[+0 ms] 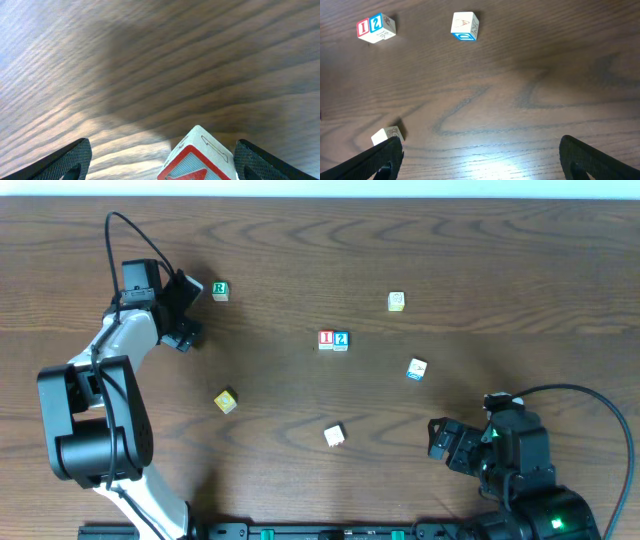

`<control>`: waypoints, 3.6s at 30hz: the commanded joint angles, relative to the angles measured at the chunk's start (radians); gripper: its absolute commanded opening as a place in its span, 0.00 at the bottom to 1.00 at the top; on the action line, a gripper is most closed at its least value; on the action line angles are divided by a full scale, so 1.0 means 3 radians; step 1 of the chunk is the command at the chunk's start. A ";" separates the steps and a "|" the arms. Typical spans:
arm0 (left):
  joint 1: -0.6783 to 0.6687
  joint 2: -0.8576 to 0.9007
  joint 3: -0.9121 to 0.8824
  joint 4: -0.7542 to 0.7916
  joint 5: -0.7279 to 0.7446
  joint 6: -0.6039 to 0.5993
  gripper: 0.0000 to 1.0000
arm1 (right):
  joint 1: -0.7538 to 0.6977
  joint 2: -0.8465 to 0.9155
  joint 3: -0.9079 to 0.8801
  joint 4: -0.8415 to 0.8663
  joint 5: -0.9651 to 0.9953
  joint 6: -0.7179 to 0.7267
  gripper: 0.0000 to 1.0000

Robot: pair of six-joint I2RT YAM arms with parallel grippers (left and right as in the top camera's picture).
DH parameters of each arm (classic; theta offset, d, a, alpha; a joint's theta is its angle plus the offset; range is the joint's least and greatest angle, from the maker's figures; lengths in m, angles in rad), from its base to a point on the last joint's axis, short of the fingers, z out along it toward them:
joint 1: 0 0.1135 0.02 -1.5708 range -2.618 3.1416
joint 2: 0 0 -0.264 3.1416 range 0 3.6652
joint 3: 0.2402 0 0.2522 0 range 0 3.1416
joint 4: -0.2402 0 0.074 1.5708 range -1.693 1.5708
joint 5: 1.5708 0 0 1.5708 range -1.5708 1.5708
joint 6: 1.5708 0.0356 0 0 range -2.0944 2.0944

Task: Spell out Ai2
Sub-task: 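Close the left gripper on the red 'A' block, then lift and carry the red 'A' block toward the 'I' block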

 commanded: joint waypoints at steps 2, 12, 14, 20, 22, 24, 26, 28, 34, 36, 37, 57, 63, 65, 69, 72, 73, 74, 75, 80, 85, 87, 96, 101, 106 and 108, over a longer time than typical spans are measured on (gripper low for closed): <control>0.0023 0.0079 0.0060 0.0095 -0.0159 -0.0001 0.93 | 0.0006 -0.0014 -0.0005 0.0004 0.0003 0.0051 0.99; 0.0022 0.0079 0.0071 0.0132 -0.0159 -0.0277 0.90 | 0.0006 -0.0014 -0.0005 0.0004 0.0001 0.0051 0.99; 0.0022 0.0079 0.0071 0.0093 -0.0130 -0.0277 0.85 | 0.0006 -0.0014 -0.0006 0.0005 0.0001 0.0051 0.99; 0.0022 0.0079 0.0071 0.0061 0.0056 -0.0317 0.68 | 0.0006 -0.0014 -0.0006 0.0005 0.0001 0.0051 0.99; 0.0022 0.0079 0.0071 0.0062 0.0066 -0.0365 0.66 | 0.0006 -0.0014 -0.0005 0.0004 0.0001 0.0051 0.99; 0.0022 0.0079 0.0071 0.0056 0.0066 -0.0398 0.66 | 0.0006 -0.0014 -0.0005 0.0004 0.0001 0.0051 0.99; 0.0022 0.0079 0.0071 0.0052 0.0066 -0.0446 0.66 | 0.0006 -0.0014 -0.0006 0.0004 0.0001 0.0051 0.99; 0.0022 0.0079 0.0071 0.0038 0.0066 -0.0464 0.66 | 0.0006 -0.0014 -0.0006 0.0004 0.0001 0.0051 0.99; 0.0022 0.0079 0.0071 -0.0011 0.0061 -0.0732 0.71 | 0.0006 -0.0014 -0.0005 0.0004 0.0001 0.0051 0.99; 0.0022 0.0079 0.0071 -0.0011 0.0060 -0.0888 0.72 | 0.0006 -0.0014 -0.0005 0.0004 0.0001 0.0051 0.99; 0.0022 0.0079 0.0071 -0.0011 0.0051 -0.0971 0.72 | 0.0006 -0.0014 -0.0006 0.0004 0.0001 0.0051 0.99; 0.0022 0.0085 0.0070 -0.0189 -0.0103 -0.2055 0.59 | 0.0006 -0.0014 -0.0006 0.0004 0.0003 0.0051 0.99; 0.0023 0.0098 0.0070 -0.0134 -0.0113 -0.2407 0.59 | 0.0006 -0.0014 -0.0005 0.0005 0.0001 0.0051 0.99; 0.0022 0.0098 0.0070 -0.0113 -0.0113 -0.2476 0.58 | 0.0006 -0.0014 -0.0006 0.0005 0.0001 0.0051 0.99; 0.0022 0.0098 0.0070 -0.0113 -0.0112 -0.2633 0.54 | 0.0006 -0.0014 -0.0006 0.0004 0.0001 0.0051 0.99; 0.0022 0.0098 0.0070 -0.0113 -0.0112 -0.2724 0.52 | 0.0006 -0.0014 -0.0005 0.0004 0.0001 0.0051 0.99; 0.0022 0.0098 0.0070 -0.0113 -0.0112 -0.2724 0.49 | 0.0006 -0.0014 -0.0006 0.0005 0.0001 0.0051 0.99; 0.0022 0.0098 0.0070 -0.0113 -0.0112 -0.2724 0.48 | 0.0006 -0.0014 -0.0005 0.0004 0.0001 0.0051 0.99; 0.0022 0.0098 0.0070 -0.0114 -0.0112 -0.2725 0.46 | 0.0006 -0.0014 -0.0005 0.0005 0.0001 0.0051 0.99; 0.0022 0.0098 0.0070 -0.0114 -0.0112 -0.2827 0.40 | 0.0006 -0.0014 -0.0006 0.0004 0.0001 0.0051 0.99; 0.0022 0.0098 0.0070 -0.0118 -0.0111 -0.2936 0.29 | 0.0006 -0.0014 -0.0006 0.0004 0.0001 0.0051 0.99; 0.0022 0.0098 0.0070 -0.0126 -0.0111 -0.3045 0.26 | 0.0006 -0.0014 -0.0006 0.0005 0.0001 0.0051 0.99; 0.0020 0.0097 0.0071 -0.0148 0.0029 -0.3892 0.06 | 0.0006 -0.0014 -0.0005 0.0004 0.0001 0.0051 0.99; 0.0001 0.0079 0.0071 -0.0045 0.0373 -0.4623 0.06 | 0.0006 -0.0014 -0.0005 0.0004 0.0001 0.0051 0.99; -0.0108 0.0018 0.0088 0.0013 0.0468 -0.5235 0.06 | 0.0006 -0.0014 -0.0006 0.0005 0.0001 0.0051 0.99; -0.0186 -0.0027 0.0103 0.0013 0.0459 -0.5344 0.06 | 0.0006 -0.0014 -0.0005 0.0005 0.0001 0.0051 0.99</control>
